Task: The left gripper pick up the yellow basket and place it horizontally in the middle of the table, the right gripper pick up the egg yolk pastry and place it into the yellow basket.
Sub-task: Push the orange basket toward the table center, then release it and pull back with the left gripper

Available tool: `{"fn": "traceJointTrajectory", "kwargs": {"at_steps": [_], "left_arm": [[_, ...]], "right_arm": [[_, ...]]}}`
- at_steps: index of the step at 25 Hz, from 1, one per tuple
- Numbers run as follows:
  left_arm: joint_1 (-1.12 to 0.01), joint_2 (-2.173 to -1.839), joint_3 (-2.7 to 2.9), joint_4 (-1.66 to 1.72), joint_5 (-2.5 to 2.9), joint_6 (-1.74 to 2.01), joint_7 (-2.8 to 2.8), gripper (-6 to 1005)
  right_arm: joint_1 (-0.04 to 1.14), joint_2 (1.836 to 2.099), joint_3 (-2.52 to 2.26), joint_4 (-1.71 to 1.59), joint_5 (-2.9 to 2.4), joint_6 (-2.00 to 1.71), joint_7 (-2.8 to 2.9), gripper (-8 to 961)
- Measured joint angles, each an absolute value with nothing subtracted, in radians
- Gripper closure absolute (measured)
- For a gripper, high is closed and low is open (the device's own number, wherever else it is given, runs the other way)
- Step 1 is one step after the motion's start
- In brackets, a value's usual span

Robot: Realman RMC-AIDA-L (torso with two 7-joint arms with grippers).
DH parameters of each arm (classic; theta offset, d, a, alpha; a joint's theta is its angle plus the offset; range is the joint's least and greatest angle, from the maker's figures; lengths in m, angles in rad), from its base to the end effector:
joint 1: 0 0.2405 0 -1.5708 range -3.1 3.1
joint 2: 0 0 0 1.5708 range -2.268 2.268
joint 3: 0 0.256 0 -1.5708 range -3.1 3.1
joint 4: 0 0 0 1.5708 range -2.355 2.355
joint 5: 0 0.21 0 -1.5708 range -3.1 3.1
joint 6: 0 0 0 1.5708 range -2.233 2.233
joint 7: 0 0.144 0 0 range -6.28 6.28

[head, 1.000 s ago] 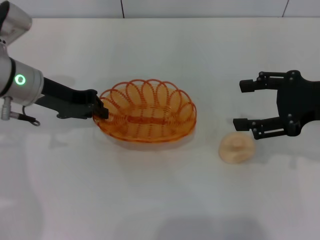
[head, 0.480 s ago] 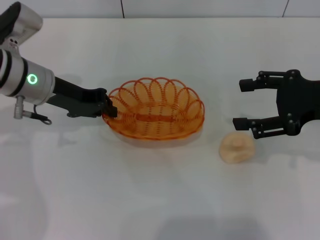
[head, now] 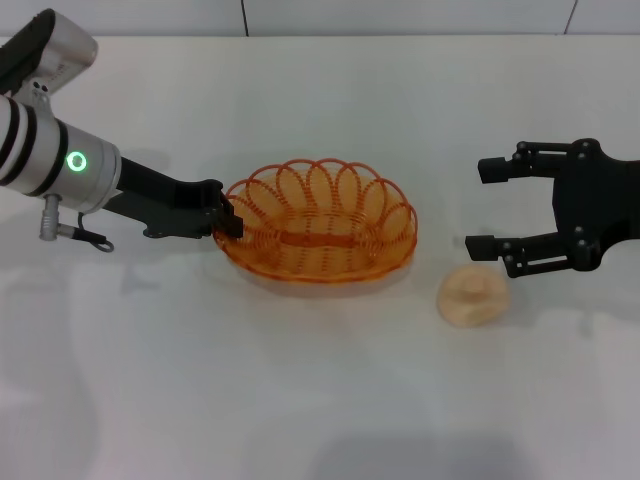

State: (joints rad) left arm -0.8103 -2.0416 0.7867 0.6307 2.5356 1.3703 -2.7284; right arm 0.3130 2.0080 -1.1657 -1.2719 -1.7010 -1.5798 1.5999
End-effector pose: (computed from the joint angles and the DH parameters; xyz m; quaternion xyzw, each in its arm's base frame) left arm -0.2450 0.3882 -0.0152 -0.7341 -0.6702 -0.0062 0.1091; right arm 0.1947 0.3095 0.0489 -0.9713 0.0581 0.2008 0.1133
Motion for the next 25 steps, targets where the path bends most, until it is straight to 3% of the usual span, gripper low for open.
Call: {"fn": "traceJointTrajectory", "kwargs": {"at_steps": [21, 25], "left_arm": [[-0.802, -2.04, 0.778, 0.628, 2.479, 1.37, -2.711, 840], [-0.802, -2.038, 0.778, 0.629, 2.465, 1.37, -2.699, 761]], "right_arm": [[0.312, 2.008, -1.166, -1.297, -1.701, -1.582, 1.607, 111], [0.311, 2.008, -1.166, -1.3, -1.7, -1.582, 1.608, 112]]}}
